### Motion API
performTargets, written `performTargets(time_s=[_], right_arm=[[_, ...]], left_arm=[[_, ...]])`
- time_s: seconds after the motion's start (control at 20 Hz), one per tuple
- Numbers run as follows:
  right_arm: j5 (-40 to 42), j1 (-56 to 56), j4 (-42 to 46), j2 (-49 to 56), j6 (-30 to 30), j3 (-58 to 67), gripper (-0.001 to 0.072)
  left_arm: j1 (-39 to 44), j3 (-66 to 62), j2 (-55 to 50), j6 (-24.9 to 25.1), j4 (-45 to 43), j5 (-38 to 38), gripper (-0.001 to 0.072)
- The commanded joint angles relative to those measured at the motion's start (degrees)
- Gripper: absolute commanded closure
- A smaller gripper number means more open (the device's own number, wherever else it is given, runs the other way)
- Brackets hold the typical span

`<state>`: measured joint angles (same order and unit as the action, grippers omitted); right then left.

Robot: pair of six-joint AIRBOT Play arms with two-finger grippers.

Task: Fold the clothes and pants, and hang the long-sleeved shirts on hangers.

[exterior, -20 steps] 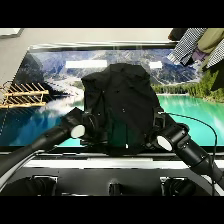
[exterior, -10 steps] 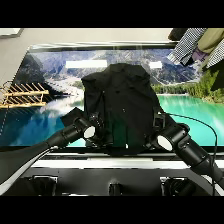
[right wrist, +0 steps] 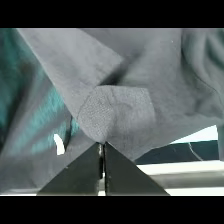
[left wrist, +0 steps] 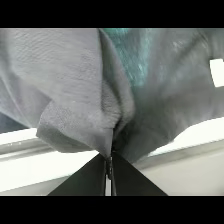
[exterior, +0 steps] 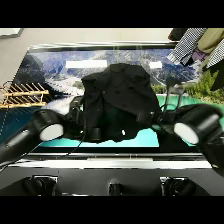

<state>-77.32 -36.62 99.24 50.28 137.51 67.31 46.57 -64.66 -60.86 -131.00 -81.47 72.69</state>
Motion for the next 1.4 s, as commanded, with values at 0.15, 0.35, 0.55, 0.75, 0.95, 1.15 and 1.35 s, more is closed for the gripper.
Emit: performTargets(time_s=[0.15,0.35,0.55,0.75,0.95,1.15,1.35], right_arm=[[-7.04,0.0,1.36,0.02,-6.1,16.22,0.068],[-13.68,0.0,3.17,0.02,-9.31,20.04,0.0679],[-14.56,0.02,14.86,1.77,-21.94,17.66,0.0679],[-5.62,0.07,23.56,1.88,-16.76,3.93,0.0679],[1.77,0.07,23.39,4.96,-2.47,-2.51,0.0679],[4.55,6.32,15.17,13.03,0.59,-2.51,0.068],[11.1,13.81,0.37,16.39,-3.02,-2.51,0.0679]], left_arm=[[9.35,-0.28,7.34,-8.02,2.29,1.11,0.0686],[16.94,-0.31,3.37,-15.08,4.98,-11.58,0.0685],[17.33,-0.31,-4.04,-14.58,10.01,-19.87,0.0685],[16.06,-0.31,-12.22,-10.62,15.45,-27.67,0.0685],[14.53,-0.31,-20.44,-5.92,23.69,-32.44,0.0685],[14.43,-0.31,-24.17,-5.9,23.63,-32.94,0.0685],[13.42,-0.31,-26.45,-5.77,23.67,-35.32,0.0685]])
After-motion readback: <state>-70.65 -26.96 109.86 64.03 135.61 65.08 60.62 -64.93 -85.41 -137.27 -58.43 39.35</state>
